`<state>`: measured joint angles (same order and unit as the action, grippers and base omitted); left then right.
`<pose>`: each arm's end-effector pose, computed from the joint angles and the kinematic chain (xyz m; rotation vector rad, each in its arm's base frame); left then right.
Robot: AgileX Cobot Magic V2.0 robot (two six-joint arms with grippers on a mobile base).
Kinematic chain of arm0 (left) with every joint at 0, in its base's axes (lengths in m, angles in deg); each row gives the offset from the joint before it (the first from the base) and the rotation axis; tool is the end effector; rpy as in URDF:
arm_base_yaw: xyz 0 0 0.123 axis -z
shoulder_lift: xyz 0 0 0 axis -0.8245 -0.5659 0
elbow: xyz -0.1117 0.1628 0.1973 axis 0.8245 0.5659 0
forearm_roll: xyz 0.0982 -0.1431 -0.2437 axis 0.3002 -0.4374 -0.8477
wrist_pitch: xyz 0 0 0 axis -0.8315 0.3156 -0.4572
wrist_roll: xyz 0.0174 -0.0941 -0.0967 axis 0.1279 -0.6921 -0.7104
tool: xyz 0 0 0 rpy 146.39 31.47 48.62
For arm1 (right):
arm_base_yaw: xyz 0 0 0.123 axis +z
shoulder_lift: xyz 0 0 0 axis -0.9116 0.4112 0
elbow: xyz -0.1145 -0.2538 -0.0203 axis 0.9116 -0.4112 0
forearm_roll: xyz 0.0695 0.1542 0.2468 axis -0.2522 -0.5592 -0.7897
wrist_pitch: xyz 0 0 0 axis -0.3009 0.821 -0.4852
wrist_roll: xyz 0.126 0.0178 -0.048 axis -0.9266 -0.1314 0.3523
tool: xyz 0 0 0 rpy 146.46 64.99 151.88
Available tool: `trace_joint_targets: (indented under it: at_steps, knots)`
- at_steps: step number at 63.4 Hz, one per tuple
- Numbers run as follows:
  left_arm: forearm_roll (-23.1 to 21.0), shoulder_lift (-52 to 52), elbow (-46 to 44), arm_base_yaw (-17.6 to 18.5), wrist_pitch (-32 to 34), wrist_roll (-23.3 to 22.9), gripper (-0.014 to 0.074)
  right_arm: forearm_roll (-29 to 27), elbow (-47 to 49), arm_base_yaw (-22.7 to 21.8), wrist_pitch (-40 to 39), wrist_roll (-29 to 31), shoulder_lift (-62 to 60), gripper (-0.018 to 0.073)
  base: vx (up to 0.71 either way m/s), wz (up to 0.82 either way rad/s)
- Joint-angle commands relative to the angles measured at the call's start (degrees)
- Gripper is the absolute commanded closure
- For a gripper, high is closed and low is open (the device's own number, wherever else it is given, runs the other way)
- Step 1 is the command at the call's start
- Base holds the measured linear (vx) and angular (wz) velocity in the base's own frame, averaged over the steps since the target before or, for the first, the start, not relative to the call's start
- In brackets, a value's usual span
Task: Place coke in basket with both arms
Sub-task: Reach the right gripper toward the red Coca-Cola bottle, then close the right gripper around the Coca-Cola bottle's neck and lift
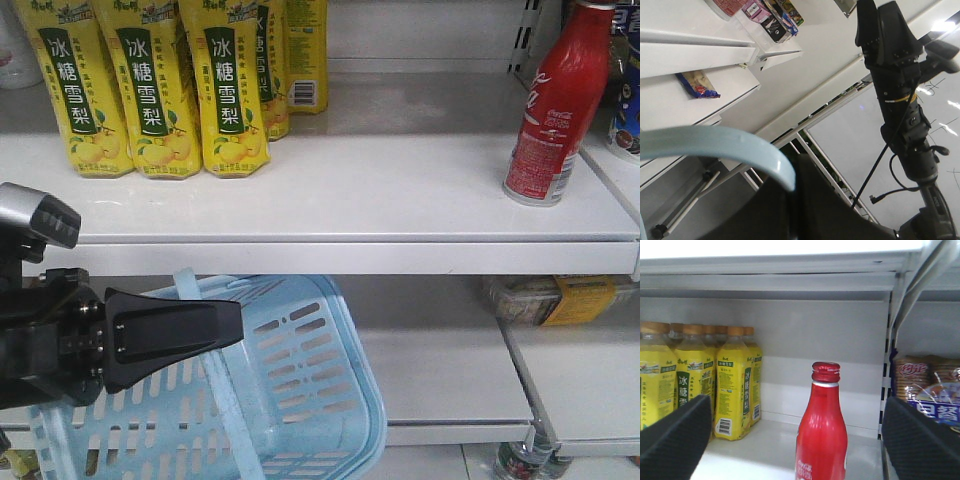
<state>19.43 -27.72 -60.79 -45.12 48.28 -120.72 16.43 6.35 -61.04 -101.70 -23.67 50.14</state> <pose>0.2260 -0.1671 0.2800 0.3185 1.8601 -1.7238 0.2250 0.0478 0.4154 -0.2244 1.3291 0.2315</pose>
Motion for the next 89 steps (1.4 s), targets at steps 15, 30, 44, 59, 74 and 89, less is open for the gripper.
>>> trace_joint_targets:
  at_steps: [15, 30, 44, 59, 74, 89]
  knots:
    - [-5.2, 1.2, -1.5, 0.4, 10.1, 0.1, 0.0603, 0.7, 11.2, 0.0, -2.4, 1.3, 15.0, -0.0083, 0.0, 0.0]
    - [-5.2, 1.2, -1.5, 0.4, 10.1, 0.1, 0.0603, 1.2, 18.6, 0.0, 0.0, 1.3, 24.8, -0.007, 0.0, 0.0]
    - [-5.2, 1.2, -1.5, 0.4, 10.1, 0.1, 0.0603, 2.1, 22.0, 0.0, -2.0, -0.2, 28.3, 0.0043, 0.0, 0.0]
    - [-5.2, 1.2, -1.5, 0.4, 10.1, 0.1, 0.0603, 3.0, 21.9, 0.0, -1.5, -0.3, 27.8, 0.0526, 0.0, 0.0]
    - [-5.2, 1.2, -1.5, 0.4, 10.1, 0.1, 0.0603, 16.4, 21.8, 0.0, -9.6, -14.0, 23.5, 0.0566, 0.0, 0.0]
    - [-5.2, 1.2, -1.5, 0.4, 10.1, 0.1, 0.0603, 34.2, 20.4, 0.0, -25.8, -39.4, 14.3, 0.0564, 0.0, 0.0]
